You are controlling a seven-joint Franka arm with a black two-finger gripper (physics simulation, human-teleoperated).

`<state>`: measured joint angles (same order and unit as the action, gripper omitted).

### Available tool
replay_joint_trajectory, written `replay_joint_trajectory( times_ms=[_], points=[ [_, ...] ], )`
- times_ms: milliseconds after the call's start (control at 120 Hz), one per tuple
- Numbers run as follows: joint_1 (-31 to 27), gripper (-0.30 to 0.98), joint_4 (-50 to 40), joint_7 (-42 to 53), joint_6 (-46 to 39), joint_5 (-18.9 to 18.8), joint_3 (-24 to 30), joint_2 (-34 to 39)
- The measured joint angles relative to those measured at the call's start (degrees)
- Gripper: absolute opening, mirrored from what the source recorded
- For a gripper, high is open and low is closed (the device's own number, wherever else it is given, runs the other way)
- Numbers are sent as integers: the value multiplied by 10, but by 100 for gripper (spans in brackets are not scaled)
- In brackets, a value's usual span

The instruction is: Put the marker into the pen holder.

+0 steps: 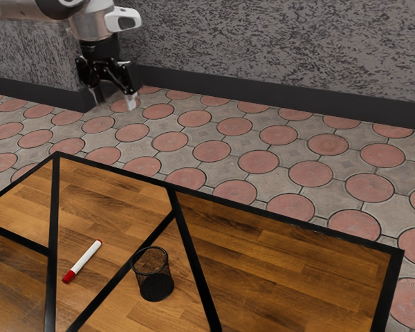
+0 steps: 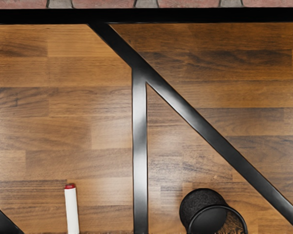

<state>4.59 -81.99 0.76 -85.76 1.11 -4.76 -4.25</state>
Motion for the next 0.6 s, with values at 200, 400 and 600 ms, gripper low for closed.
replay_joint_trajectory(
  times_ms=[200,400,600],
  points=[
    [4,69,20,1,19,-11,15,2],
    [48,68,-177,3,-27,-54,-18,93],
    [-6,69,-285,6,-128,-69,-53,85]
  ],
)
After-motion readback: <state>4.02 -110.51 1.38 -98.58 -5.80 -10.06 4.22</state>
